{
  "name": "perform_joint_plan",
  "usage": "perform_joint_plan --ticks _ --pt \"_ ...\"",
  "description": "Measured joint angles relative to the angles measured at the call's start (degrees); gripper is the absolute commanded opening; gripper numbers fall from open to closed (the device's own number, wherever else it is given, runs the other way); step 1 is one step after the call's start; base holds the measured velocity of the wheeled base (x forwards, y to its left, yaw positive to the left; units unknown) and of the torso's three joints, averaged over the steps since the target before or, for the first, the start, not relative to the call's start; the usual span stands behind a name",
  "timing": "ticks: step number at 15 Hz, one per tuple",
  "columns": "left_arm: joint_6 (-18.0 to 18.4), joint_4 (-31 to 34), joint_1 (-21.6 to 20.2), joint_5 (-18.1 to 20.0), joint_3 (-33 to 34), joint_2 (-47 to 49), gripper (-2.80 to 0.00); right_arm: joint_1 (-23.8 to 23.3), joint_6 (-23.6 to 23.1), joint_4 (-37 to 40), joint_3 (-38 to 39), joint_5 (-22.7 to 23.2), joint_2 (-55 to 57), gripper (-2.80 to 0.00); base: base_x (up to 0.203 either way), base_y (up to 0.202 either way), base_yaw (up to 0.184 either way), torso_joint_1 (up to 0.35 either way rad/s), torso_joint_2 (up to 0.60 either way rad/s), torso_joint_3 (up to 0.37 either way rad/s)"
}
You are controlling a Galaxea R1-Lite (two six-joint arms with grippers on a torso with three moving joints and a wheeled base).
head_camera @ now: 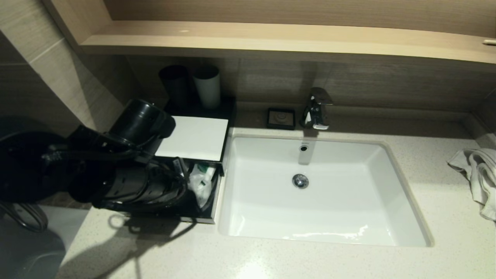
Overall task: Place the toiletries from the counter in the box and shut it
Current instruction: Close the drawer
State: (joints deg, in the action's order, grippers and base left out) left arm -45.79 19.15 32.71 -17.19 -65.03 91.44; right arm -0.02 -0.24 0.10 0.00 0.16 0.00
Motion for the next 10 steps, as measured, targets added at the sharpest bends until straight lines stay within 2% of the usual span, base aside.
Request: perform_joint_plan --ticks 10 --pt "11.1 -0.1 0.0 2.0 6.8 -3.4 -2.8 0.0 0.0 0.0 0.0 0.0 0.0 -2.8 0.0 0.0 0.0 0.0 0.0 0.0"
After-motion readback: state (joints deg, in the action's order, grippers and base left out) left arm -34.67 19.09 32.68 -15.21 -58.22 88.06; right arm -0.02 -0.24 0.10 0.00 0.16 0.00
